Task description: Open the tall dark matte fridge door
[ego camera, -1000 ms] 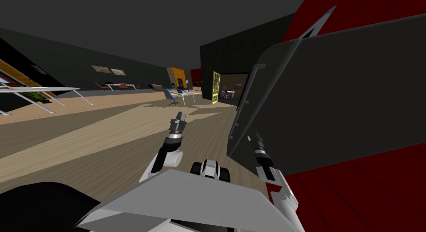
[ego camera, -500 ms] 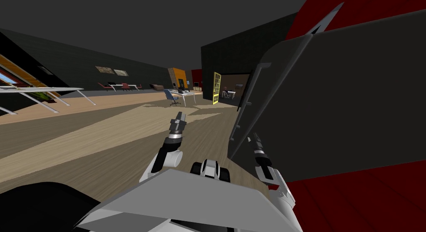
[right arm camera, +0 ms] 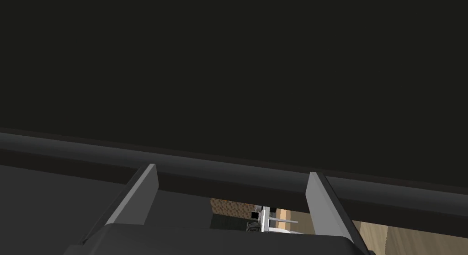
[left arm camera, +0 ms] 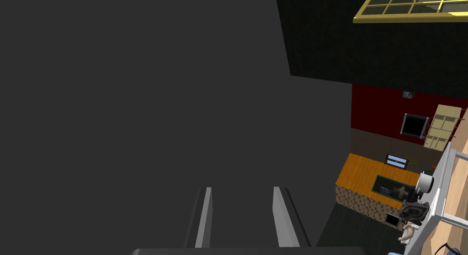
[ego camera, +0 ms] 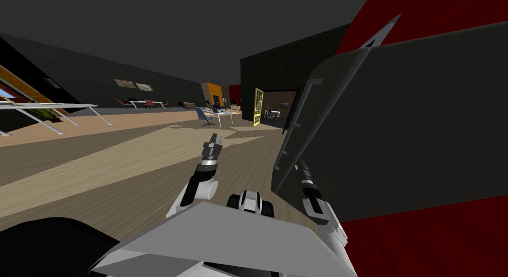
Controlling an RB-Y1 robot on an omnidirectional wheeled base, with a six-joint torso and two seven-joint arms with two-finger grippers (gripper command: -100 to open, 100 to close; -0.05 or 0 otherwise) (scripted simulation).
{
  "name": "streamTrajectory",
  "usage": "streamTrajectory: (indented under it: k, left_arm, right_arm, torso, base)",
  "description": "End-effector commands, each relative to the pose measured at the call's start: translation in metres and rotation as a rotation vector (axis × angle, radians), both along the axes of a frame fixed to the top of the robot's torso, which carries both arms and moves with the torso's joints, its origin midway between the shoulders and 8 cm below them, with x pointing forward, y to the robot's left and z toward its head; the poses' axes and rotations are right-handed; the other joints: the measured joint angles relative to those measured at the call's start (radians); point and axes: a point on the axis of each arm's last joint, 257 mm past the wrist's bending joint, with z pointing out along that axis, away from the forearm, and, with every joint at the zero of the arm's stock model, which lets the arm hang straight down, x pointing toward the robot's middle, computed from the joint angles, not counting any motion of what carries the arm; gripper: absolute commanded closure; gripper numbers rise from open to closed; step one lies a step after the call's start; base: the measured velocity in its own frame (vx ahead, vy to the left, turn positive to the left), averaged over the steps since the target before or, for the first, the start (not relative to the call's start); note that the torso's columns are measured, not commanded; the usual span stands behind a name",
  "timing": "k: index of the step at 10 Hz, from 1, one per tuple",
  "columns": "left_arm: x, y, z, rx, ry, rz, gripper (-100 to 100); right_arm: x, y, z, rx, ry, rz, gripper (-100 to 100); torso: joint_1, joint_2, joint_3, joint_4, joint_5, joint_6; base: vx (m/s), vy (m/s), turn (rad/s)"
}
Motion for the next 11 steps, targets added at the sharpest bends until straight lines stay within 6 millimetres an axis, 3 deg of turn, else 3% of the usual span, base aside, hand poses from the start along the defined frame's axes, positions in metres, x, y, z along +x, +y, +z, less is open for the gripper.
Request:
streamTrajectory:
  k: [1,4,8,11]
  left_arm:
    - [0.0,0.0,0.0,0.0,0.0,0.0,0]
    - [0.0,0.0,0.0,0.0,0.0,0.0,0]
    - [0.0,0.0,0.0,0.0,0.0,0.0,0]
    - [0.0,0.0,0.0,0.0,0.0,0.0,0]
  right_arm:
    - [0.003,0.003,-0.007,-0.042,0.013,-0.011,-100]
    - [0.006,0.013,-0.023,-0.077,0.036,-0.022,-100]
    - [0.009,0.049,-0.052,-0.066,0.069,-0.034,-100]
    - [0.009,0.052,-0.053,-0.059,0.069,-0.034,-100]
  torso:
    - [-0.001,-0.005,-0.002,-0.002,-0.001,-0.002]
    - [-0.004,-0.018,-0.009,-0.006,-0.006,-0.009]
    - [0.0,-0.027,-0.013,-0.009,-0.009,-0.021]
    - [0.008,-0.029,-0.014,-0.007,-0.006,-0.029]
  base:
    - [0.026,0.01,0.0]
    - [0.053,-0.007,-0.005]
    - [0.04,-0.02,-0.013]
    - [0.008,-0.002,-0.001]
